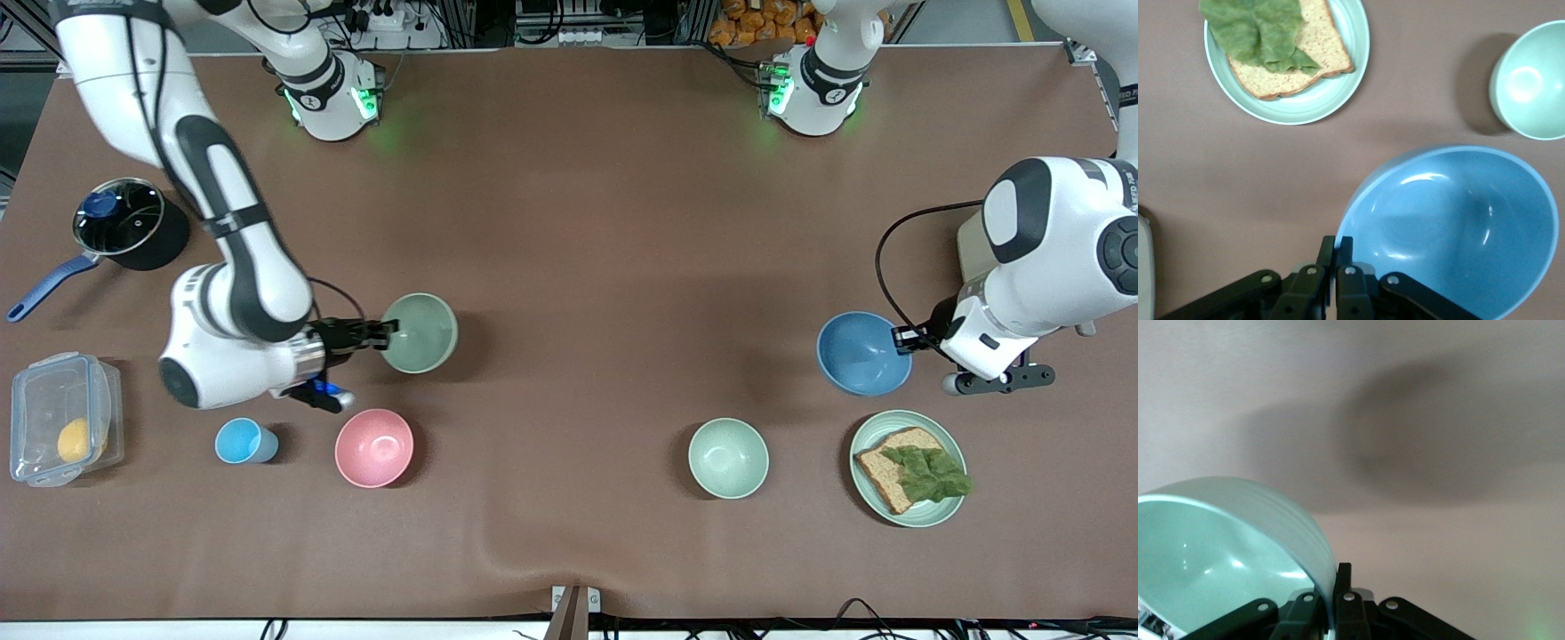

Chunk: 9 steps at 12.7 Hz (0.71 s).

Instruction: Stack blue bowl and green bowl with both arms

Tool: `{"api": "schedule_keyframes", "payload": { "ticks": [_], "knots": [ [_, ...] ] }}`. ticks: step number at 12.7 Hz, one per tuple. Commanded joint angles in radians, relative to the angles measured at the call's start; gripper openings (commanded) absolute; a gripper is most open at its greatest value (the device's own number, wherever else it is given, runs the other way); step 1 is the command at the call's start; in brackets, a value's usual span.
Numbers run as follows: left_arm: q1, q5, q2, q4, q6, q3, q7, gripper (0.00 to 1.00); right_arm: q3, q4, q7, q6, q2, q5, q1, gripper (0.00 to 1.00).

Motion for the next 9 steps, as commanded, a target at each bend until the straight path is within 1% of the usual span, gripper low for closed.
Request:
{"api": "schedule_keyframes", "payload": {
  "ticks": [1,3,4,7,9],
  "knots": [
    [-0.016,-0.011,-0.018,0.066,-0.087,-0.028,-0.023,0.00,-0.008,-0.011,0.195,0.106,-0.025,0.026,0.129,0.00],
    [-0.045,-0.009,-0.019,0.089,-0.105,-0.038,-0.056,0.00,-0.013,0.012,0.399,0.226,-0.010,0.012,0.264,0.00],
    [-0.056,-0.009,-0.018,0.098,-0.113,-0.038,-0.065,0.00,-0.015,0.033,0.460,0.262,0.010,0.007,0.301,0.00],
    [-0.070,-0.009,-0.015,0.106,-0.115,-0.044,-0.073,0.00,-0.013,0.056,0.575,0.363,0.061,0.018,0.361,0.00],
    [-0.093,-0.009,-0.012,0.106,-0.116,-0.048,-0.108,0.00,-0.012,0.055,0.600,0.418,0.084,0.024,0.372,0.00]
  ]
}}
